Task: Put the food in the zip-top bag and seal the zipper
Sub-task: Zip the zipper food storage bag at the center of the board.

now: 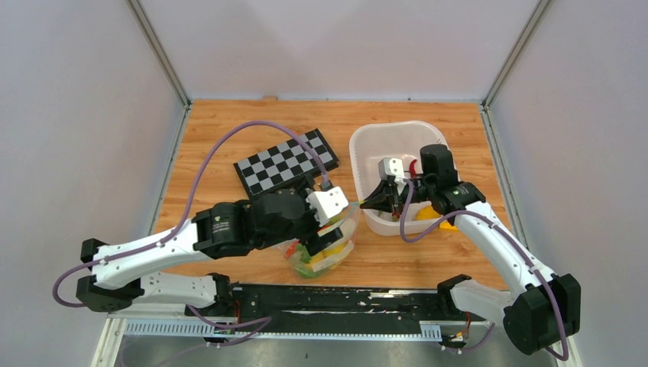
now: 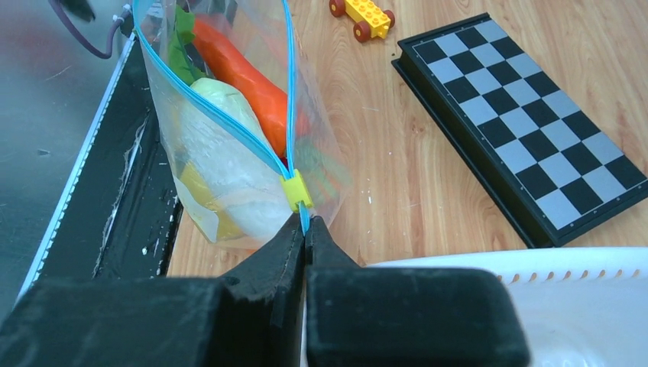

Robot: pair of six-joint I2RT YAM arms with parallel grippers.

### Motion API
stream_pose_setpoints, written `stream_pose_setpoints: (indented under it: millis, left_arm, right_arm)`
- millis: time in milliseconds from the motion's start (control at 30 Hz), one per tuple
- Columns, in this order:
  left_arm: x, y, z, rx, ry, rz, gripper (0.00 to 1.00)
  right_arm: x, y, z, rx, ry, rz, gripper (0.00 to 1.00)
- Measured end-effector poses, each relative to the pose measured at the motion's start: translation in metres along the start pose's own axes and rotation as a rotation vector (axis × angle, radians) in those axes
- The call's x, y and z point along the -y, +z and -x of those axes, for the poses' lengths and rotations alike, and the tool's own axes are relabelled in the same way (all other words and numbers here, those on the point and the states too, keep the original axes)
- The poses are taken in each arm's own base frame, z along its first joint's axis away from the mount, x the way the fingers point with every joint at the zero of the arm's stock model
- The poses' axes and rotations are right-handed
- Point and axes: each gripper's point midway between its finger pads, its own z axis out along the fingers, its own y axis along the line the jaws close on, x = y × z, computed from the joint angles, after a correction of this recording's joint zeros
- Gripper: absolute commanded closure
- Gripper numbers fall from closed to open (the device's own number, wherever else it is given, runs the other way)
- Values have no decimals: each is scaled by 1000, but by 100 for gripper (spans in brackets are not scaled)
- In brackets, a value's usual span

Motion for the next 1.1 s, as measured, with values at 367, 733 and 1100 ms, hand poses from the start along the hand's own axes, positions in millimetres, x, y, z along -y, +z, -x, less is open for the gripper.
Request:
stream_pose_setpoints:
  millis: [367, 733, 1100]
  left_arm:
    - [26, 49, 11, -43, 88, -76, 0]
    - [6, 58, 15, -25, 54, -18, 0]
    - [2, 49, 25, 56, 34, -24, 0]
  right_arm:
    - [-3, -4, 5, -10, 46, -21, 100]
    - [-10, -10, 22, 21, -13, -32, 100]
    - [-10, -9, 21, 24, -9, -21, 100]
